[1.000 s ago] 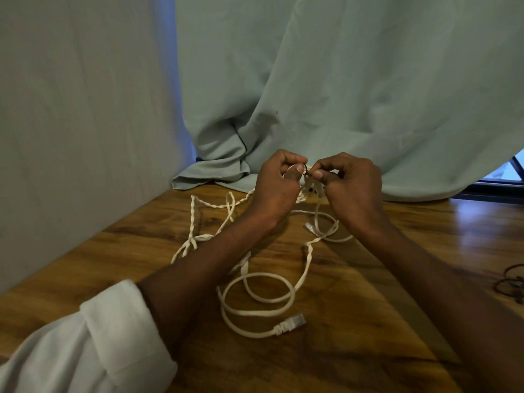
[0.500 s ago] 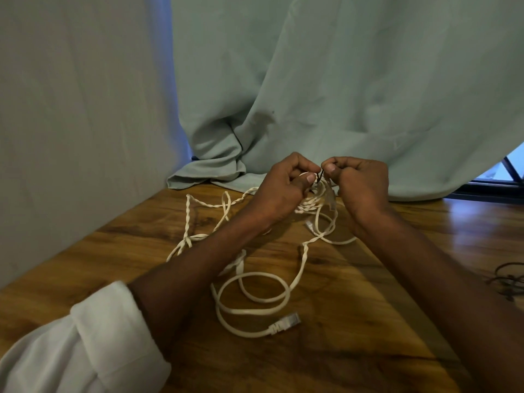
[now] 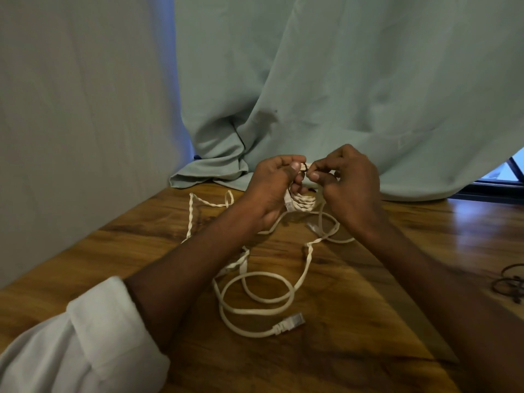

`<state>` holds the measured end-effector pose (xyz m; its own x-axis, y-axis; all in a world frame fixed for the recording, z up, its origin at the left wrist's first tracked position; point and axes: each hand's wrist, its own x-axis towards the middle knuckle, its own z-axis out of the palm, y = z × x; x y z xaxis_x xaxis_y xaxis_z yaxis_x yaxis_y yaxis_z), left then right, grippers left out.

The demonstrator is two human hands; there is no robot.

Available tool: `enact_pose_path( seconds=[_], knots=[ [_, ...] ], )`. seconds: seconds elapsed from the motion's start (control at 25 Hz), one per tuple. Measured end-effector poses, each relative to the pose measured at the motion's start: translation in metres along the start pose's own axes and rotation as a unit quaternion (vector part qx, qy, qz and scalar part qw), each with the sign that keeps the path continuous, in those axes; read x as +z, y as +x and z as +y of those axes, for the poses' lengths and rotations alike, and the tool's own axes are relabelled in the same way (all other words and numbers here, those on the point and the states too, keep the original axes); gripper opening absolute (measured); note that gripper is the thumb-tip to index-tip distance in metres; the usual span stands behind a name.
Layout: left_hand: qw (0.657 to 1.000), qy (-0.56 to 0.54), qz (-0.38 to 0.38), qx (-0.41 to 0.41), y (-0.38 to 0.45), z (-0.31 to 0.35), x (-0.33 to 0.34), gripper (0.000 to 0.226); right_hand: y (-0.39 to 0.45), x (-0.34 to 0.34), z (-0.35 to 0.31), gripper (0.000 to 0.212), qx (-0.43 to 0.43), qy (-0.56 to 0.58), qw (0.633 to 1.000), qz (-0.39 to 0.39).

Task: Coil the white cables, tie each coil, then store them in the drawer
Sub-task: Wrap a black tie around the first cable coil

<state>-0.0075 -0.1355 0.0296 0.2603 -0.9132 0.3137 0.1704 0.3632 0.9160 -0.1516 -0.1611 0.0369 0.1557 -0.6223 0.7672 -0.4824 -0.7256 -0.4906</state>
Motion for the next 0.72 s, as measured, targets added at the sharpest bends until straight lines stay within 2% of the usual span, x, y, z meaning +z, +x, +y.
enact_pose_path(
  seconds=[0.12, 0.24, 0.36, 0.48, 0.6, 0.72],
  knots=[
    [0.995, -0.088, 0.0, -0.05, -0.004, 0.005, 0.004, 0.022, -0.003, 0.002, 0.006, 0.015, -0.072, -0.087, 0.993, 0.013],
    [0.995, -0.083, 0.013, -0.049, -0.003, 0.004, 0.006, 0.02, -0.002, 0.001, 0.01, 0.015, -0.064, -0.082, 0.994, 0.022],
    [0.999, 0.019, 0.047, 0.019, -0.003, 0.002, 0.006, 0.016, 0.001, 0.001, 0.006, 0.012, -0.028, -0.014, 0.999, 0.027],
    [0.982, 0.14, 0.067, 0.11, -0.004, 0.0, 0.007, 0.015, 0.001, 0.0, 0.002, 0.01, 0.009, 0.054, 0.998, 0.025],
    [0.957, 0.223, 0.063, 0.175, -0.004, -0.003, 0.006, 0.019, 0.002, -0.001, -0.001, 0.01, 0.052, 0.081, 0.995, 0.036],
    [0.943, 0.257, 0.039, 0.208, -0.006, -0.004, 0.01, 0.012, 0.003, -0.004, -0.003, 0.01, 0.11, 0.113, 0.985, 0.069]
  ],
)
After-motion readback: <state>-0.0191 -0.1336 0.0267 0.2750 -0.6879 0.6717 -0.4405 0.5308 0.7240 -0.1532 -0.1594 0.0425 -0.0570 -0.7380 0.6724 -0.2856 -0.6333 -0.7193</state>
